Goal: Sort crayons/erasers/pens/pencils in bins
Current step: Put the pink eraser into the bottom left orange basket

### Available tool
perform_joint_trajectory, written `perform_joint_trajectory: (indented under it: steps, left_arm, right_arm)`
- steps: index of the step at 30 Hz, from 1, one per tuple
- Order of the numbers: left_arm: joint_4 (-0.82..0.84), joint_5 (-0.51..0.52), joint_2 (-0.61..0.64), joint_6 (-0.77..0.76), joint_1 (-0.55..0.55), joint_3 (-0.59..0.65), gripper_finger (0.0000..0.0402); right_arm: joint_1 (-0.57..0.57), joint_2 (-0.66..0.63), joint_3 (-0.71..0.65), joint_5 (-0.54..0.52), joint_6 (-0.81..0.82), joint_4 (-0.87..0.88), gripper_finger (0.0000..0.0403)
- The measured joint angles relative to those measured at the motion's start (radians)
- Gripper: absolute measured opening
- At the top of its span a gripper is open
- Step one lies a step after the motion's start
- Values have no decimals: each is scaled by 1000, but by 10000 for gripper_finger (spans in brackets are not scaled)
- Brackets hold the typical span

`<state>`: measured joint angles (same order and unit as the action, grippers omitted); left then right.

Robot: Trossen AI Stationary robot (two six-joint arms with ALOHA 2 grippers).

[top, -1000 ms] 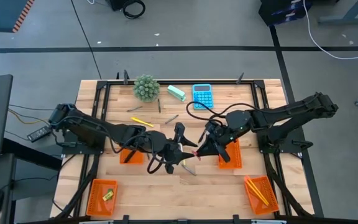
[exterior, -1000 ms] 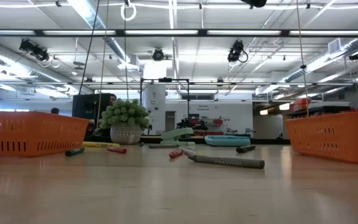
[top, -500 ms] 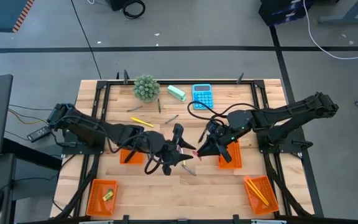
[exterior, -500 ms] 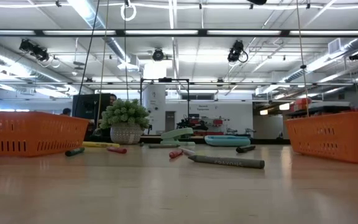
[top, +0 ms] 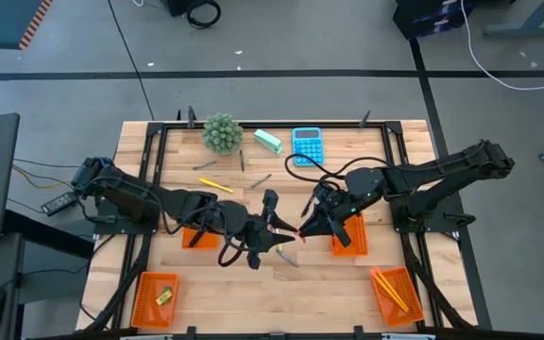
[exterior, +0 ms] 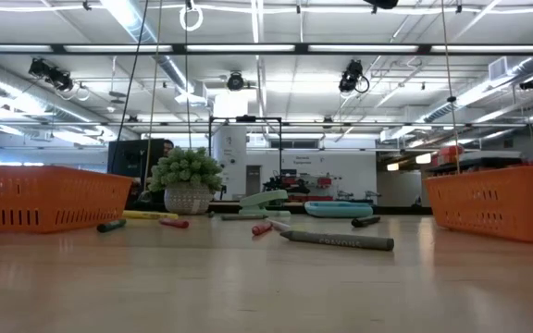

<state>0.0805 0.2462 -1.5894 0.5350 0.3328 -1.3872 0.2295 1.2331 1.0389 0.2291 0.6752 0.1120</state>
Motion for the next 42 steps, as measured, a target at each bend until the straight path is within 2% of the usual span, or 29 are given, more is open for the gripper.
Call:
perform_joint_trajectory:
  steps: [17,29,33,37,42]
  left_arm:
    - [-26,6,-40,-29,-14,0,79]
    - [-38,15,-47,-87,-8,0,31]
    - [-24,23,-47,-113,-7,0,30]
    - [11,49,-37,-106,6,0,37]
    - [167,64,-6,-132,37,1,27]
  right_arm:
    - [1,1,-3,6,44,-6,58]
    - [9,0,-3,4,47,12,58]
    - [8,0,-3,-1,47,21,59]
    - [8,1,2,-40,83,41,80]
    - [7,0,2,-82,96,66,124]
